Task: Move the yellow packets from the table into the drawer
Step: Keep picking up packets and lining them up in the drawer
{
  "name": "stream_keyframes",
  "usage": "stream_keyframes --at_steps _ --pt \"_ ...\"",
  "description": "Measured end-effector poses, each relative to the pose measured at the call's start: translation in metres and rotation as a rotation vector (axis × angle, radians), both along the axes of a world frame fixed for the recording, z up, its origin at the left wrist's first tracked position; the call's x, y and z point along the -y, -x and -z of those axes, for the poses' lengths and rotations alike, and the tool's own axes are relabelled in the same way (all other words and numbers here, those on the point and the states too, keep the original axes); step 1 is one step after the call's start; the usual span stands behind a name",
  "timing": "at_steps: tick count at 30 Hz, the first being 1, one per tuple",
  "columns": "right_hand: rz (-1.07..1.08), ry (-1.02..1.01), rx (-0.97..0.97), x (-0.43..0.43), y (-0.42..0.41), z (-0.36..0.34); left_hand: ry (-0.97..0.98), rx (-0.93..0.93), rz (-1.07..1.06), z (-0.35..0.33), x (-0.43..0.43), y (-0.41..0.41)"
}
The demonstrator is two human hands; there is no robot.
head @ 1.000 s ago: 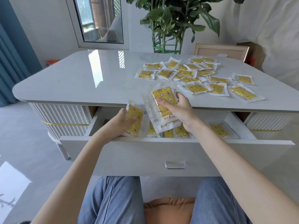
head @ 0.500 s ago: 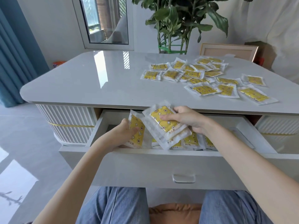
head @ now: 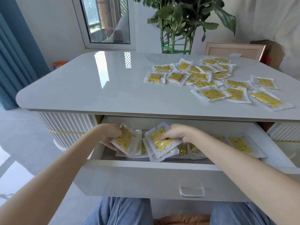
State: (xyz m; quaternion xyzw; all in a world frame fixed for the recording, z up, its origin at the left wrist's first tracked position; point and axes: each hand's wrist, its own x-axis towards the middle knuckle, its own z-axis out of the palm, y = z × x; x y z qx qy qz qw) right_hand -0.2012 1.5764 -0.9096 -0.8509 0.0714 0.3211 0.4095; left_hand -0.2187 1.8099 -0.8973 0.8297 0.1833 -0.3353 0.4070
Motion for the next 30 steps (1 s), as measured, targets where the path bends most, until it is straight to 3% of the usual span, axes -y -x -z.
stream_keyframes --at_steps 5,10,16,19,24,27,30 --pt "0.104 -0.138 -0.103 -0.015 -0.011 0.007 -0.061 0.030 -0.085 0.014 -0.008 -0.010" --pt "0.151 -0.155 -0.103 -0.021 -0.012 0.014 -0.609 0.303 0.149 0.031 -0.008 -0.006" --pt "0.239 -0.209 -0.055 -0.017 -0.008 0.023 -0.964 0.479 0.482 0.034 0.001 0.004" --pt "0.289 -0.217 -0.012 -0.015 -0.002 0.028 -0.909 0.475 0.576 0.034 0.011 0.012" --pt "0.340 -0.190 0.029 -0.011 0.007 0.037 -0.777 0.255 0.806 0.041 0.016 0.022" --pt "0.349 -0.183 0.030 -0.011 0.006 0.038 -0.779 0.149 0.883 0.040 0.015 0.024" --pt "0.331 -0.200 0.010 -0.011 0.005 0.035 -0.813 0.176 0.885 0.042 0.012 0.021"
